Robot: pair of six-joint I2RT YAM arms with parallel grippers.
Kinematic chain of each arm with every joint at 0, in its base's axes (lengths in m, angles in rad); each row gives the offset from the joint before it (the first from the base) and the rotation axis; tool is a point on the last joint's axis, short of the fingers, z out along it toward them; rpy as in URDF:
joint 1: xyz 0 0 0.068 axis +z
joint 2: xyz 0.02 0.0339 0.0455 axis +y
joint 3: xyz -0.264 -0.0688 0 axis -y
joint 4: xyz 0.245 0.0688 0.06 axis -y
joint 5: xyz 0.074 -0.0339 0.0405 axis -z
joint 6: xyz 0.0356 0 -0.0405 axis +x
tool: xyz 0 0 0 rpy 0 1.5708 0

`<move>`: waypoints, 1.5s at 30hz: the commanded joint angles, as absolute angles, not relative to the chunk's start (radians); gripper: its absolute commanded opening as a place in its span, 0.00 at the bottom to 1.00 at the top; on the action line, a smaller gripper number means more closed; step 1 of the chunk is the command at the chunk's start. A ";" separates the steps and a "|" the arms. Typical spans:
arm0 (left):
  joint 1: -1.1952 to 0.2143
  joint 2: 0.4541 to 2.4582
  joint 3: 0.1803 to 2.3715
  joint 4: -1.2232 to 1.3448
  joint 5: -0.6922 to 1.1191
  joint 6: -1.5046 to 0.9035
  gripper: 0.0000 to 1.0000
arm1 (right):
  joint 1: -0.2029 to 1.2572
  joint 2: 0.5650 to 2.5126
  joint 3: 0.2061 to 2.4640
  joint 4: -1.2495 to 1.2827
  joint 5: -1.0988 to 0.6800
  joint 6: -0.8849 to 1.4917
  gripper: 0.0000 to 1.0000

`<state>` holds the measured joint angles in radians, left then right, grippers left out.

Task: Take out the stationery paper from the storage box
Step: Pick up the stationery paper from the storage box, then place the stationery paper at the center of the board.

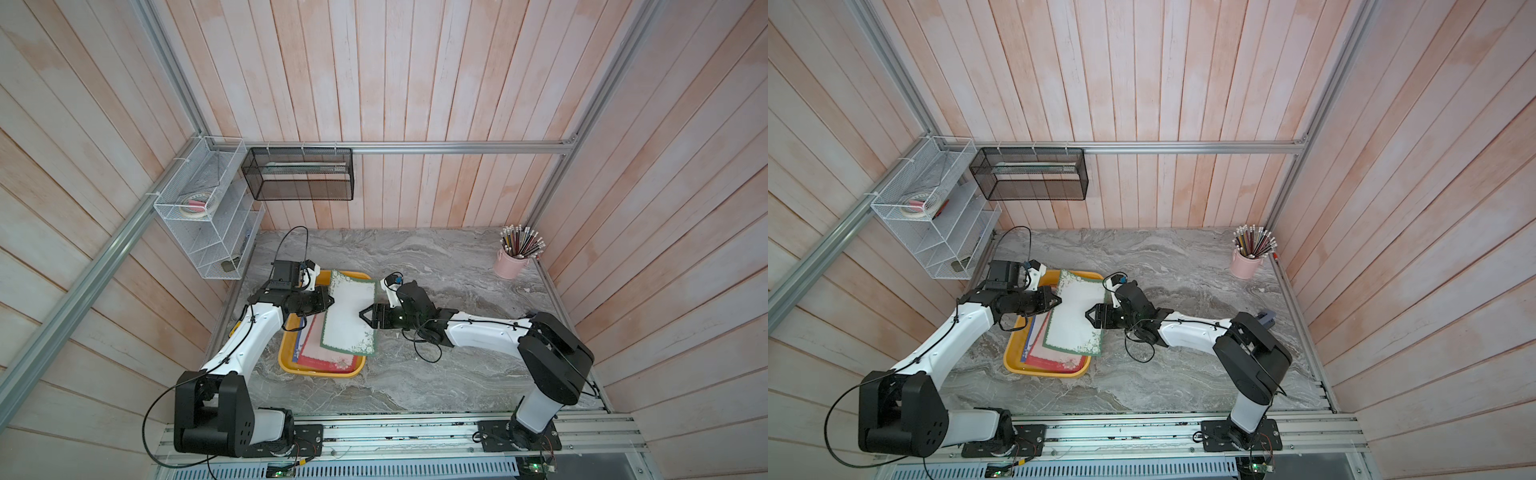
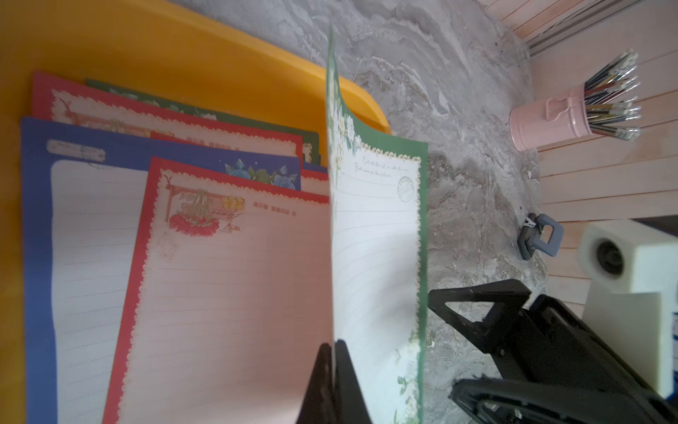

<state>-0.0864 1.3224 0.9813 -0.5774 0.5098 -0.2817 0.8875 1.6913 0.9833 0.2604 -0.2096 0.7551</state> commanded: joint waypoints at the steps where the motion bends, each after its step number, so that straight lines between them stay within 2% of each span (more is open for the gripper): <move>1: -0.094 1.264 1.040 -0.604 0.488 -0.287 0.00 | 0.890 1.606 0.994 0.245 -0.121 0.686 0.77; 6: -0.103 1.182 1.128 -0.605 0.491 -0.278 0.00 | 0.888 1.440 0.924 0.282 0.048 0.535 0.78; 10: -0.115 1.088 1.172 -0.508 0.531 -0.263 0.00 | 0.881 1.226 0.806 0.434 0.183 0.363 0.79; 15: -0.121 0.969 1.114 -0.164 0.673 -0.259 0.00 | 0.879 0.936 0.653 0.611 0.248 0.109 0.91; 19: -0.123 0.919 1.036 0.157 0.772 -0.290 0.00 | 0.876 0.759 0.615 0.596 0.227 -0.027 0.98; 26: -0.155 1.026 1.018 0.703 1.070 -0.520 0.00 | 0.876 0.585 0.640 0.449 0.119 -0.131 0.98; 29: -0.191 1.082 1.023 0.890 1.178 -0.598 0.00 | 0.877 0.549 0.631 0.439 0.037 -0.171 0.98; 34: -0.198 1.115 0.933 1.172 1.216 -0.800 0.00 | 0.876 0.573 0.611 0.475 -0.074 -0.196 0.98; 39: -0.209 1.064 0.875 1.092 1.188 -0.729 0.00 | 0.877 0.661 0.630 0.509 -0.153 -0.232 0.98; 42: -0.215 1.043 0.872 1.023 1.178 -0.675 0.00 | 0.877 0.714 0.642 0.541 -0.203 -0.231 0.94; 45: -0.214 1.042 0.867 1.026 1.181 -0.678 0.00 | 0.877 0.765 0.657 0.575 -0.219 -0.214 0.85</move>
